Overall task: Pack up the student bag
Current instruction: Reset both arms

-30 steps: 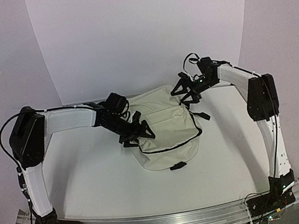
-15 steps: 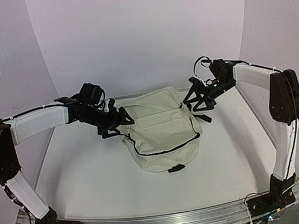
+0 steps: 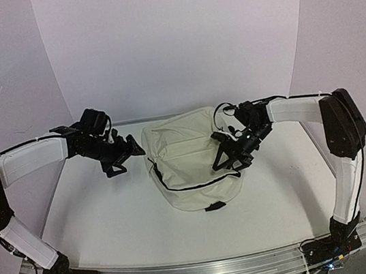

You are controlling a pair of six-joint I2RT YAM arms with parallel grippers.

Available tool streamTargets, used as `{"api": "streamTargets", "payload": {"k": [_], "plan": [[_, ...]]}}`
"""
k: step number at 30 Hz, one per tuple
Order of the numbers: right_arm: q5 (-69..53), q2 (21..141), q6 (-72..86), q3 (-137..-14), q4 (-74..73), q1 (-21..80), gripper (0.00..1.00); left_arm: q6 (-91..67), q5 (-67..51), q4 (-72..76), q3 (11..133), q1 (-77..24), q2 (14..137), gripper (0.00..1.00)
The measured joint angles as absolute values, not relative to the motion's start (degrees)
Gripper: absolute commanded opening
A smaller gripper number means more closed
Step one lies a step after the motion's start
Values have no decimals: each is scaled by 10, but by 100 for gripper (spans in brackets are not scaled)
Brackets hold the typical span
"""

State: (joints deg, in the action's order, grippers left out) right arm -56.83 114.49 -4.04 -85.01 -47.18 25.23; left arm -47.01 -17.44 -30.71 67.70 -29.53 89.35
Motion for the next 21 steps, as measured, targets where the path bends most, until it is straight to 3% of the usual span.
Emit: {"api": "streamTargets", "payload": {"k": [10, 21], "plan": [[-532, 998, -64, -822, -482, 284, 98, -472, -191, -334, 676, -277, 819, 100], [-413, 939, -85, -851, -487, 104, 98, -460, -159, -433, 715, -274, 748, 100]]}}
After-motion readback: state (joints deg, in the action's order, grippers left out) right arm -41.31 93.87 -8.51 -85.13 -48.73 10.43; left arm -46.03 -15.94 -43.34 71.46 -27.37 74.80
